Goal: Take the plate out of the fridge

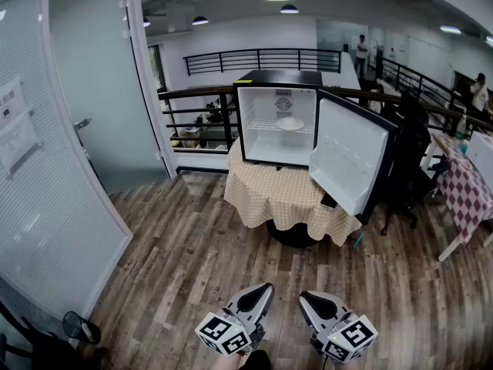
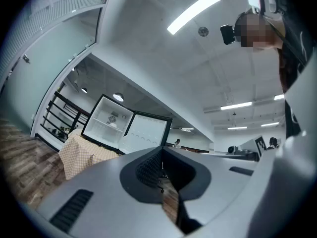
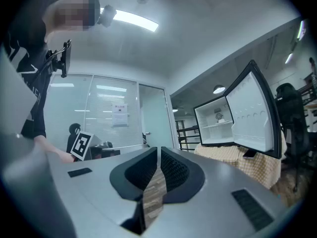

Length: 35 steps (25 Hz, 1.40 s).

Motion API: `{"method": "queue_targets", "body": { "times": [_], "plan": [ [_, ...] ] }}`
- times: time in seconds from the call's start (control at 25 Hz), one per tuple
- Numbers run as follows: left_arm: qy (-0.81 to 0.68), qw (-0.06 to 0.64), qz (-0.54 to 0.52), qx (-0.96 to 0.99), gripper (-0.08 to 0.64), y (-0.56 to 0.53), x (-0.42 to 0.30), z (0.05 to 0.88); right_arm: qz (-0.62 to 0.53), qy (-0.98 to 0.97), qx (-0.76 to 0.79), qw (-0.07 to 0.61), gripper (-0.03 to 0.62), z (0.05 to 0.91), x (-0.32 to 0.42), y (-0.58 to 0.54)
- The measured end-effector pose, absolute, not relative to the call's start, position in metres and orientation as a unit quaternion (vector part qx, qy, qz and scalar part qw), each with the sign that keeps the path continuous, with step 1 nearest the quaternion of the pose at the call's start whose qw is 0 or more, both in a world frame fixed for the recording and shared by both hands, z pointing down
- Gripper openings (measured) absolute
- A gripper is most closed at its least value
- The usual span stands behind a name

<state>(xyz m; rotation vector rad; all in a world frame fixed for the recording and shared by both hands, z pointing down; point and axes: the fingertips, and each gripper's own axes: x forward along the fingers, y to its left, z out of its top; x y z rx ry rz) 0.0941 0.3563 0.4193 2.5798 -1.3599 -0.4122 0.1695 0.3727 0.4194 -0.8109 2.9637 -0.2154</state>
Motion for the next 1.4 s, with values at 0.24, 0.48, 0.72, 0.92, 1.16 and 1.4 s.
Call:
{"method": "queue_targets", "body": {
  "times": [0.24, 0.48, 0.72, 0.92, 1.16, 1.4],
  "plan": [
    [-0.452, 0.093, -0.132, 0.877, 0.009, 0.296, 0.072, 0.419, -0.074, 0.954, -0.289, 0.036, 0.048, 0.421, 0.149, 0.311],
    [-0.433, 0.101, -0.122, 0.887, 0.009, 0.237, 0.056, 0.42, -0.083, 0.948, -0.304, 0.032, 0.048, 0.422, 0.125, 0.253],
    [-0.422, 0.104, -0.119, 0.893, 0.009, 0.193, 0.032, 0.423, -0.093, 0.944, -0.314, 0.037, 0.048, 0.427, 0.098, 0.206],
    [-0.422, 0.104, -0.121, 0.893, 0.009, 0.168, 0.012, 0.421, -0.102, 0.94, -0.321, 0.051, 0.048, 0.429, 0.081, 0.18],
    [-0.428, 0.101, -0.118, 0.89, 0.009, 0.143, -0.002, 0.425, -0.119, 0.942, -0.31, 0.048, 0.049, 0.436, 0.064, 0.158],
    [-0.428, 0.101, -0.111, 0.891, 0.009, 0.116, -0.007, 0.429, -0.128, 0.942, -0.308, 0.045, 0.049, 0.442, 0.053, 0.127]
  ]
}}
